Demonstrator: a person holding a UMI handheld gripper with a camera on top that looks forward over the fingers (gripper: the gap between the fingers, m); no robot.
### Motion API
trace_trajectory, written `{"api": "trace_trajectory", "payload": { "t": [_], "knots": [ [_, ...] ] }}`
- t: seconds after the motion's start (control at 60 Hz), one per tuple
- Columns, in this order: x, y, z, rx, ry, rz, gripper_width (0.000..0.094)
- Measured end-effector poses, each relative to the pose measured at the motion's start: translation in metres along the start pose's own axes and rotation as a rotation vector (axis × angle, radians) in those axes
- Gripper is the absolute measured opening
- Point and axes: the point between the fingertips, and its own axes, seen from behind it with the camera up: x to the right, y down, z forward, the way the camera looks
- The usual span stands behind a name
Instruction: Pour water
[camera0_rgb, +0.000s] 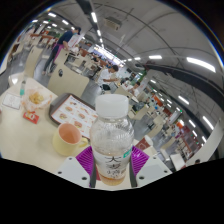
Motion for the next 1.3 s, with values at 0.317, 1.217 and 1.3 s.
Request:
{"api": "trace_trajectory", "payload": {
  "t": [0.317, 1.217, 1.3],
  "knots": [
    [0.027, -0.050, 0.077, 0.034, 0.243, -1.011, 0.0454],
    [0.055, -0.023, 0.055, 0.116, -0.209, 0.172, 0.0452],
    [0.040, 0.000, 0.062, 0.094, -0.281, 0.324, 0.0452]
  ]
}}
